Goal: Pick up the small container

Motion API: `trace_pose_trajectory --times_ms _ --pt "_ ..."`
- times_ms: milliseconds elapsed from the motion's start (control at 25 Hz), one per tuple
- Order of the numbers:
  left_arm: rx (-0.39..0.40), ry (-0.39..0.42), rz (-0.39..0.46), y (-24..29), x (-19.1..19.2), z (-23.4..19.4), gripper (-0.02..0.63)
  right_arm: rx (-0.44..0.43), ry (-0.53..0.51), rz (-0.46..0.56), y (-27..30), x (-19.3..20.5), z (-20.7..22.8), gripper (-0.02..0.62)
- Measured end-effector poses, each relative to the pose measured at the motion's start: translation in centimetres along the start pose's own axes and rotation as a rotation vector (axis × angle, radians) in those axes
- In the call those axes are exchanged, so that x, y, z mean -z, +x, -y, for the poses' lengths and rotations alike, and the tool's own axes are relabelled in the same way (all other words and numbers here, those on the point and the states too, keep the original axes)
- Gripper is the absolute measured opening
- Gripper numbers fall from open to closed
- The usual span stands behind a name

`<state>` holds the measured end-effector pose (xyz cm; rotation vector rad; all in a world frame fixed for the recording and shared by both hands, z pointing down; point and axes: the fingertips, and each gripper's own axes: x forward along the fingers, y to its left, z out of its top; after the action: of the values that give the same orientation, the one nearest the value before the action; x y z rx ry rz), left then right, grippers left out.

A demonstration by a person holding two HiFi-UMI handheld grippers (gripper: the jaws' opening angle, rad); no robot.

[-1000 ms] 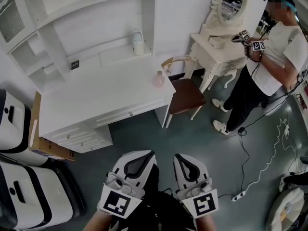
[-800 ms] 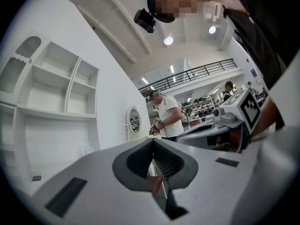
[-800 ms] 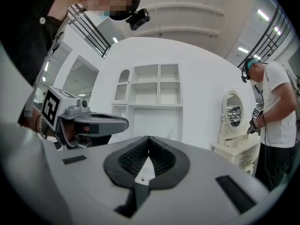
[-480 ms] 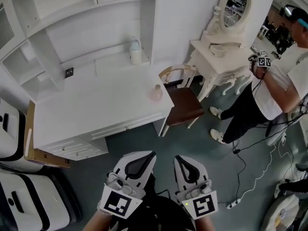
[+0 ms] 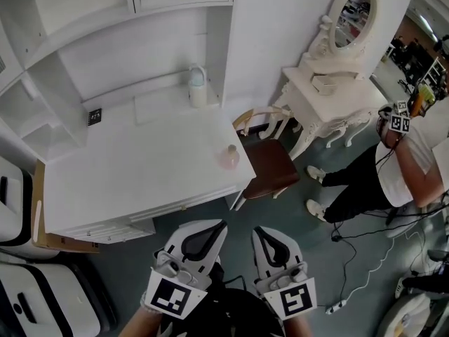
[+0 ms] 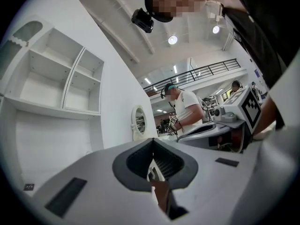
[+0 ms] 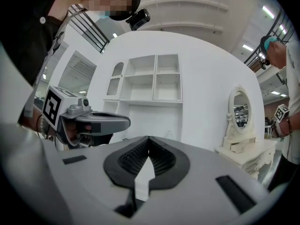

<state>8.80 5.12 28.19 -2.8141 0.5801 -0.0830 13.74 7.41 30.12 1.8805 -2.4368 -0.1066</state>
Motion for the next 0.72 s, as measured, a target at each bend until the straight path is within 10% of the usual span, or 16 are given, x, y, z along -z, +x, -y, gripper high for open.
trace_pose_trajectory --times_ms 720 --pt "-0.035 -0.016 -0.008 4.3 2.8 -6.8 0.002 -0.029 -0.011 -0.022 7.7 0.9 3.2 0.002"
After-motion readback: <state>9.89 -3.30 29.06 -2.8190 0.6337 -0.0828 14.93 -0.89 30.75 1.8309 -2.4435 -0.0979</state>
